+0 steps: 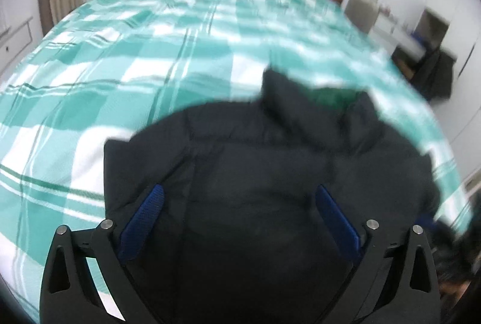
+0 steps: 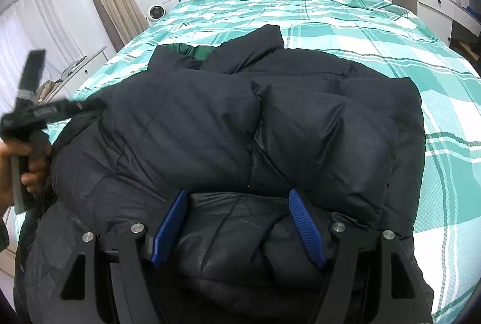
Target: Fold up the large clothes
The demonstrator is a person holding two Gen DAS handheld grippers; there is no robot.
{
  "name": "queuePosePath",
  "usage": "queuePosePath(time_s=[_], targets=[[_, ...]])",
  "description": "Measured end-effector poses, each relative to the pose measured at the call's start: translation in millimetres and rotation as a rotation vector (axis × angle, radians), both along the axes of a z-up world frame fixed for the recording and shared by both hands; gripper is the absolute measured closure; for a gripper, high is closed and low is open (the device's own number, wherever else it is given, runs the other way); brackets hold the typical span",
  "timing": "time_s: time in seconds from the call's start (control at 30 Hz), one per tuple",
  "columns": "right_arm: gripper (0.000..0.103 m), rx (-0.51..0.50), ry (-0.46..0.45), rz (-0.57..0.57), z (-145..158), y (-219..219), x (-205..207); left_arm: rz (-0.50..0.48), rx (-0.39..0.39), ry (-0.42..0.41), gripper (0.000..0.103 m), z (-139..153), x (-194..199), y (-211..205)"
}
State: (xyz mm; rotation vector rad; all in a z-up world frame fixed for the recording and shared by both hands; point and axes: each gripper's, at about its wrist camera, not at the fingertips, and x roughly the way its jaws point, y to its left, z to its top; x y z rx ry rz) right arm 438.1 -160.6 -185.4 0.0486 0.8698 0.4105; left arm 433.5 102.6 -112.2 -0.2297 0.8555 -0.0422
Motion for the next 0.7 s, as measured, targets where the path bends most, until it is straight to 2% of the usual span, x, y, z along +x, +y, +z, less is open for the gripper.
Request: queuePosePath(time_s=[0.07, 0.2, 0.27, 0.37, 0.5, 0.63, 0.7], targets=[[0.031, 0.001, -0.002, -0.001, 0, 0, 0, 0.029, -0.041, -0.018, 0.002, 1, 9, 6], [0.031, 0.005, -0.004, 0.001, 1, 0, -1, 0.049, -0.045, 0.077, 0.001, -36, 34, 10], [0.031, 0.010, -0.003, 0.003, 1, -1, -1, 0.048, -0.027, 0.041, 0.001, -44, 31, 7], [0.031, 0.002, -0.003, 0.002, 0, -1, -1, 0.052, -0.027, 0.045, 0.002, -40, 26, 7], [0.031, -0.003, -0.006, -0.001, 0, 0, -2, 0.018, 0.023, 0.020, 0.002, -21, -12, -1], [0.031, -0.011, -0.007, -0.002, 0, 2, -2, -0.047, 0.129, 0.062, 0.002, -22, -53, -9], [0.031, -0.021, -0.001, -0.002, 1, 4, -1, -0.073, 0.123, 0.063, 0.002, -15, -80, -8]])
